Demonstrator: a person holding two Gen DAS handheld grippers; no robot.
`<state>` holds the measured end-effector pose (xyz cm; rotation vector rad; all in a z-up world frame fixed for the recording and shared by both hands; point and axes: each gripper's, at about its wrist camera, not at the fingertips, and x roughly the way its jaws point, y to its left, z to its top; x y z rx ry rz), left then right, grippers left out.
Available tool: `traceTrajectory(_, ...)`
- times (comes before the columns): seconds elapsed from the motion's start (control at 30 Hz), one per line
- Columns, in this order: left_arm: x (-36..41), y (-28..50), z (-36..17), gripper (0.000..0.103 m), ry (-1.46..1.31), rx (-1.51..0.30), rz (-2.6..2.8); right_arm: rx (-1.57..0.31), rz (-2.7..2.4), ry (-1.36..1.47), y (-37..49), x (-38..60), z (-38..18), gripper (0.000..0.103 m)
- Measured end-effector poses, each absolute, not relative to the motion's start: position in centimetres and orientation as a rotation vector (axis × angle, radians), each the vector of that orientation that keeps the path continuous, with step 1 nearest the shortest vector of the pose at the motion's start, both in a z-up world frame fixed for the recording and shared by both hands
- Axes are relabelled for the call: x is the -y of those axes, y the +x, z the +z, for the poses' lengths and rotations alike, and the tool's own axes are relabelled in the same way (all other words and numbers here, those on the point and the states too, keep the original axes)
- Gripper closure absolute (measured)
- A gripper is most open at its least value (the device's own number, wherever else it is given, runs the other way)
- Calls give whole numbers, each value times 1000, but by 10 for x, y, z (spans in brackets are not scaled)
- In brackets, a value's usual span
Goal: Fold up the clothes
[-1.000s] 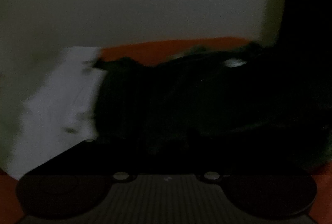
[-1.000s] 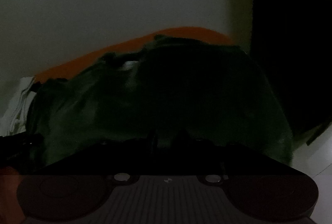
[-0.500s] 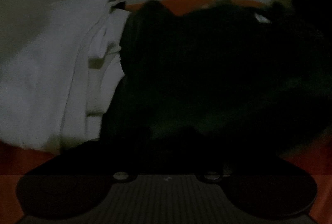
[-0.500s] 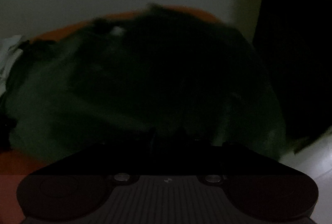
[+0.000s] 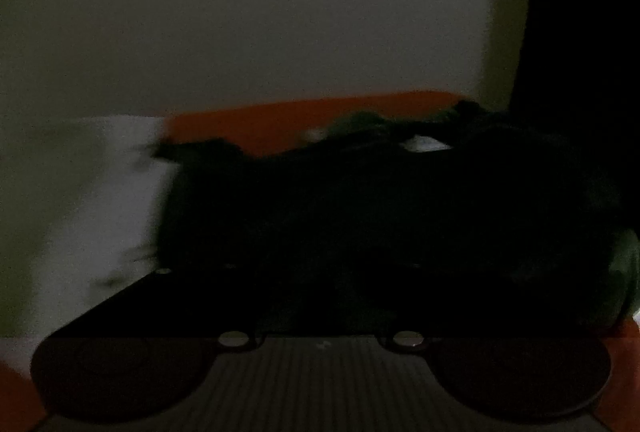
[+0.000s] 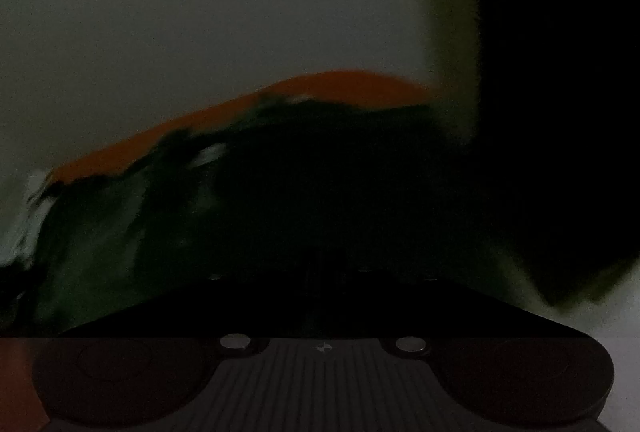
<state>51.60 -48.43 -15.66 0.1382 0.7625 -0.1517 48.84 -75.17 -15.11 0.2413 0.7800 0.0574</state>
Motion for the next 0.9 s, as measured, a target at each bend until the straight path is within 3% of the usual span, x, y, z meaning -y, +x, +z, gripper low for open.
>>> traceTrajectory(0.1,485,563,-190,42,153,-882,-75,-836,41,131,527,736,-173,97)
traceTrajectory(0.2,463,590,-188,38,122,-883,-65,-825,-55,178,532,775,-166,103)
traceTrajectory(0.3,461,594,-157,52,190,-774,-28,-748,-61,180,538,792,-137,102)
traceTrajectory(0.4,456,617,-137,47,85,-765,-64,-776,57,217,573,774,-129,101)
traceTrajectory(0.53,458,670,-166,47,105,-924,32,-846,97,122,625,734,-159,101)
traceTrajectory(0.67,427,711,-171,67,45,-954,42,-770,-77,179,668,750,-166,103)
traceTrajectory(0.77,418,714,-142,68,15,-856,68,-696,-85,207,669,756,-146,97)
traceTrajectory(0.9,450,709,-137,61,-26,-866,-95,-800,186,137,668,717,-149,95)
